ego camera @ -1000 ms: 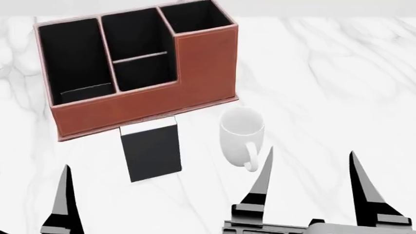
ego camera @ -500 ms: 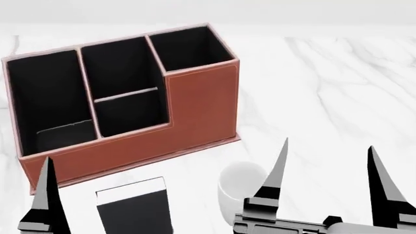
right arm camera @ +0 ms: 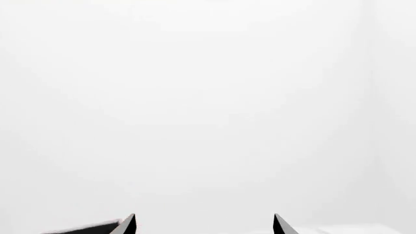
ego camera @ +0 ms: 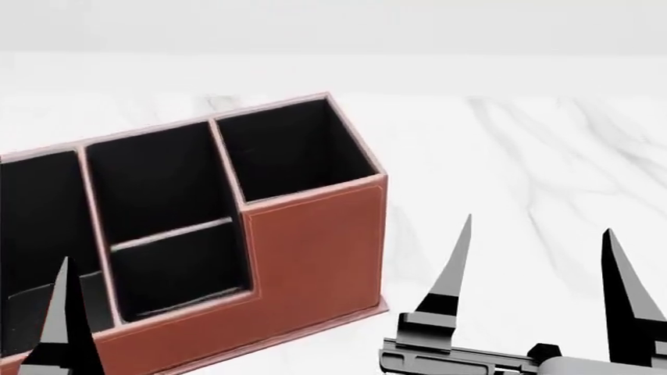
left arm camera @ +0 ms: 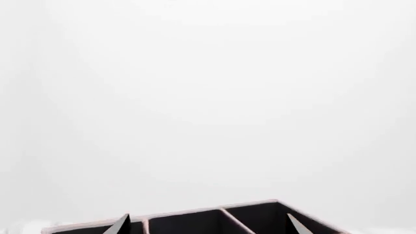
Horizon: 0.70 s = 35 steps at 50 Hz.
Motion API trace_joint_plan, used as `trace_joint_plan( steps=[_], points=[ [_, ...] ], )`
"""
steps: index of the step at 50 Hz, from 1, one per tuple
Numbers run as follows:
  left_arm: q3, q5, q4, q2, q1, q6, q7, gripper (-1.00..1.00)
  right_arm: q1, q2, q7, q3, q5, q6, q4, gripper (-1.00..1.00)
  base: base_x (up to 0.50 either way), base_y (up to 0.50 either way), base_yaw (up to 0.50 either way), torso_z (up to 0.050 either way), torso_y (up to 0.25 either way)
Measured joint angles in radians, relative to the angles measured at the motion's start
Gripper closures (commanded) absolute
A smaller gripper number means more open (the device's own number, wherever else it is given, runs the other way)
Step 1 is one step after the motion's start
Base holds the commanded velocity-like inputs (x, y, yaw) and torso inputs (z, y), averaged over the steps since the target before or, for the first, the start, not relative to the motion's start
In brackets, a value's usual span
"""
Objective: Pick up the book and place it in the front compartment of the caddy.
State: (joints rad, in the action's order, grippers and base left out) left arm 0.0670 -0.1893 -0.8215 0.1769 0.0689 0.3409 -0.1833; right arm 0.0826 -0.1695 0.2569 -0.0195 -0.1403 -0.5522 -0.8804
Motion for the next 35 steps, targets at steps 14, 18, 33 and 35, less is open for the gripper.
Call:
trace_joint_plan(
  steps=[14,18,33,35],
  points=[
    [0.000,-0.026,-0.046,0.015,-0.023,0.061,-0.021,-1.00,0.001,-0.009,0.013,-0.004,-0.010,-0.002,0.001,-1.00,0.49,0.00,0.00,0.000,0.001],
    [0.000,-0.034,-0.055,0.019,-0.031,0.076,-0.027,-1.00,0.001,-0.010,0.017,-0.005,-0.012,0.001,0.005,-1.00,0.06,0.00,0.00,0.000,0.005],
    [0.001,-0.043,-0.036,0.023,-0.009,0.021,-0.031,-1.00,-0.001,-0.041,0.046,-0.040,0.040,-0.010,0.008,-1.00,0.00,0.33,0.00,0.003,0.000],
    [-0.007,-0.051,-0.035,0.025,-0.005,0.015,-0.032,-1.00,-0.004,-0.038,0.043,-0.040,0.026,-0.005,0.009,-1.00,0.00,0.00,0.00,0.049,0.000]
  ],
)
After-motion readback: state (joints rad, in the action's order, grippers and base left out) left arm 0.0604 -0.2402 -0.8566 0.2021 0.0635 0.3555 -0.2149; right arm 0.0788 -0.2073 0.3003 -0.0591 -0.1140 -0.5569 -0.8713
